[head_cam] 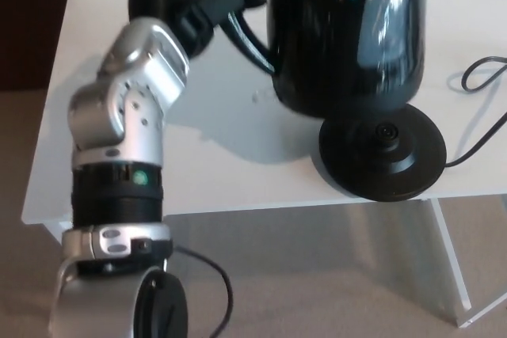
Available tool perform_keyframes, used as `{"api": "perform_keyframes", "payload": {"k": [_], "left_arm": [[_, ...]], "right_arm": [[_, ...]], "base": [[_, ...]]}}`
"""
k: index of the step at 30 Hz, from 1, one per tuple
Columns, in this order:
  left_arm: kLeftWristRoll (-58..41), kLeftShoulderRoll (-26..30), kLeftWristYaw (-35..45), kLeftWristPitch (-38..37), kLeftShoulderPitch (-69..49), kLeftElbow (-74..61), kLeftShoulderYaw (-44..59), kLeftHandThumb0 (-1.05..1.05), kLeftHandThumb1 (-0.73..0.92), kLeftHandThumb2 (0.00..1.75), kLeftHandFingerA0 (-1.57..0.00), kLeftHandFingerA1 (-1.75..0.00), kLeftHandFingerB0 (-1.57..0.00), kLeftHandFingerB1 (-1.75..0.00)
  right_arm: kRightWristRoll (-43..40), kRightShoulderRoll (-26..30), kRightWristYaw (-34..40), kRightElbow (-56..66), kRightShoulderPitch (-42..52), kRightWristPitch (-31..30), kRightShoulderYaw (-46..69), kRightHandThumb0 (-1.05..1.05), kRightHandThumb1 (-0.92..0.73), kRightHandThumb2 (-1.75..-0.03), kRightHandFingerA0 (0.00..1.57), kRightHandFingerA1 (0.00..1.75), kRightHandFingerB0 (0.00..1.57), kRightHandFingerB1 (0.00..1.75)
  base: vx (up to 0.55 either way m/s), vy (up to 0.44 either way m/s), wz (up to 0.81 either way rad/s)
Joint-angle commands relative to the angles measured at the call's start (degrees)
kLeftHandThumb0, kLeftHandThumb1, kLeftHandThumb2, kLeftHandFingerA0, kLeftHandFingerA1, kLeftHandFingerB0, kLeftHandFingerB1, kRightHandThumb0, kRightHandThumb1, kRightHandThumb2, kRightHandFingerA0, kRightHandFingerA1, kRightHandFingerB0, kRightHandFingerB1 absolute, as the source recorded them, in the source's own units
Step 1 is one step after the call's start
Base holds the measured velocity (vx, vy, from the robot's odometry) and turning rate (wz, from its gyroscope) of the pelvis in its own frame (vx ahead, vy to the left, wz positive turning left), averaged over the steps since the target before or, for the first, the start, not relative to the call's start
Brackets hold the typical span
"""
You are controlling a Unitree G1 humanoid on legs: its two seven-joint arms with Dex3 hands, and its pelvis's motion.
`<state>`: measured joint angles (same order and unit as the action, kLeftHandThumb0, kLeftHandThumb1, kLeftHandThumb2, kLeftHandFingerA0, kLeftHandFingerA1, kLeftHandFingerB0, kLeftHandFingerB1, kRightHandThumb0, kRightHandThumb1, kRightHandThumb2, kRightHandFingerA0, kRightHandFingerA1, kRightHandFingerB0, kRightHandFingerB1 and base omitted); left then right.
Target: The robot walk towards a table in front and uses its left hand to pick up the pot from the base and places it on the table
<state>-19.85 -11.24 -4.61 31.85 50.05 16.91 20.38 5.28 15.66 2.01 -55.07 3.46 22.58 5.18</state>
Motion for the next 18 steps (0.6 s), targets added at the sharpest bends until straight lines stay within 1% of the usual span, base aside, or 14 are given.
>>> {"api": "perform_keyframes", "payload": {"k": [1, 2, 4, 5, 8, 9, 10, 11, 15, 16, 17, 18], "left_arm": [[-3.6, 2.8, -0.1, 1.5, 3.2, -3.6, 0.8, -0.14, 0.88, 0.71, -0.83, -1.67, -0.63, -1.13], [-2.4, 6.0, 2.2, 1.3, 1.2, -4.5, 0.4, -0.17, 0.91, 0.67, -0.8, -1.69, -0.56, -1.13], [-2.2, 8.2, 3.3, 1.7, -0.2, -5.3, 0.2, -0.18, 0.9, 0.66, -0.79, -1.69, -0.55, -1.12], [-2.1, 9.1, 3.8, 1.7, -0.8, -5.7, -0.2, -0.18, 0.9, 0.65, -0.76, -1.7, -0.54, -1.12], [-2.3, 10.3, 4.3, 1.5, -1.6, -5.9, -1.1, -0.18, 0.9, 0.65, -0.76, -1.7, -0.54, -1.12], [-0.5, 13.3, 6.9, -1.3, -4.3, -5.5, -2.0, -0.17, 0.88, 0.66, -0.79, -1.67, -0.62, -1.09], [0.6, 15.3, 8.3, -2.8, -6.0, -5.2, -2.6, -0.19, 0.88, 0.66, -0.78, -1.69, -0.58, -1.08], [0.9, 16.2, 8.7, -3.1, -6.7, -5.1, -3.0, -0.19, 0.88, 0.66, -0.78, -1.69, -0.58, -1.08], [0.2, 17.1, 8.8, -3.5, -7.2, -5.0, -3.8, -0.19, 0.88, 0.66, -0.78, -1.69, -0.58, -1.08], [1.1, 19.0, 10.7, -5.5, -8.7, -4.4, -4.1, -0.18, 0.85, 0.64, -0.79, -1.7, -0.61, -1.06], [1.4, 19.6, 11.2, -6.1, -9.2, -4.3, -4.2, -0.18, 0.85, 0.64, -0.79, -1.7, -0.61, -1.06], [1.9, 20.9, 12.1, -7.0, -10.1, -3.8, -4.4, -0.18, 0.84, 0.66, -0.83, -1.68, -0.64, -1.06]], "right_arm": [[-0.2, 0.1, 0.7, 0.6, 0.0, -0.6, 0.3, -0.53, -0.5, -0.82, 0.49, 0.54, 0.32, 0.48], [0.1, 0.2, 0.7, 0.8, 0.1, -0.8, 0.0, -0.47, -0.61, -0.58, 0.57, 0.41, 0.39, 0.36], [0.3, 0.2, 0.7, 0.7, 0.2, -0.8, -0.2, -0.47, -0.61, -0.58, 0.57, 0.41, 0.39, 0.37], [0.3, 0.2, 0.6, 0.6, 0.2, -0.6, -0.2, -0.52, -0.51, -0.8, 0.48, 0.52, 0.34, 0.47], [0.2, 0.2, 0.6, 0.5, 0.1, -0.5, -0.2, -0.52, -0.51, -0.8, 0.48, 0.52, 0.34, 0.47], [-0.4, 0.2, 0.0, 0.5, 0.1, -0.2, 0.2, -0.53, -0.5, -0.8, 0.48, 0.53, 0.34, 0.48], [-0.6, 0.2, -0.3, 0.5, 0.0, -0.3, 0.3, -0.54, -0.5, -0.8, 0.47, 0.52, 0.33, 0.47], [-0.4, 0.2, -0.2, 0.6, -0.1, -0.7, 0.2, -0.54, -0.5, -0.8, 0.47, 0.52, 0.33, 0.47], [-0.4, 0.2, -0.2, 0.6, -0.1, -0.8, 0.2, -0.54, -0.5, -0.8, 0.47, 0.52, 0.33, 0.47], [-0.4, 0.2, -0.2, 0.6, -0.3, -1.0, 0.2, -0.54, -0.5, -0.8, 0.46, 0.52, 0.33, 0.47], [-0.4, 0.2, -0.2, 0.5, -0.4, -1.0, 0.2, -0.54, -0.5, -0.8, 0.46, 0.52, 0.33, 0.47], [-0.5, 0.4, -0.2, 0.6, -0.5, -0.9, 0.2, -0.55, -0.5, -0.8, 0.47, 0.52, 0.33, 0.48]], "base": [[0.0, 0.0, 0.0], [0.0, 0.0, 0.0], [0.0, 0.0, 0.0], [0.0, 0.0, 0.0], [0.0, 0.0, 0.0], [0.0, 0.0, 0.0], [0.0, 0.0, 0.06], [0.0, 0.0, 0.0], [0.0, 0.0, 0.0], [0.0, 0.0, 0.0], [0.0, 0.0, 0.0], [0.0, 0.0, 0.0]]}}
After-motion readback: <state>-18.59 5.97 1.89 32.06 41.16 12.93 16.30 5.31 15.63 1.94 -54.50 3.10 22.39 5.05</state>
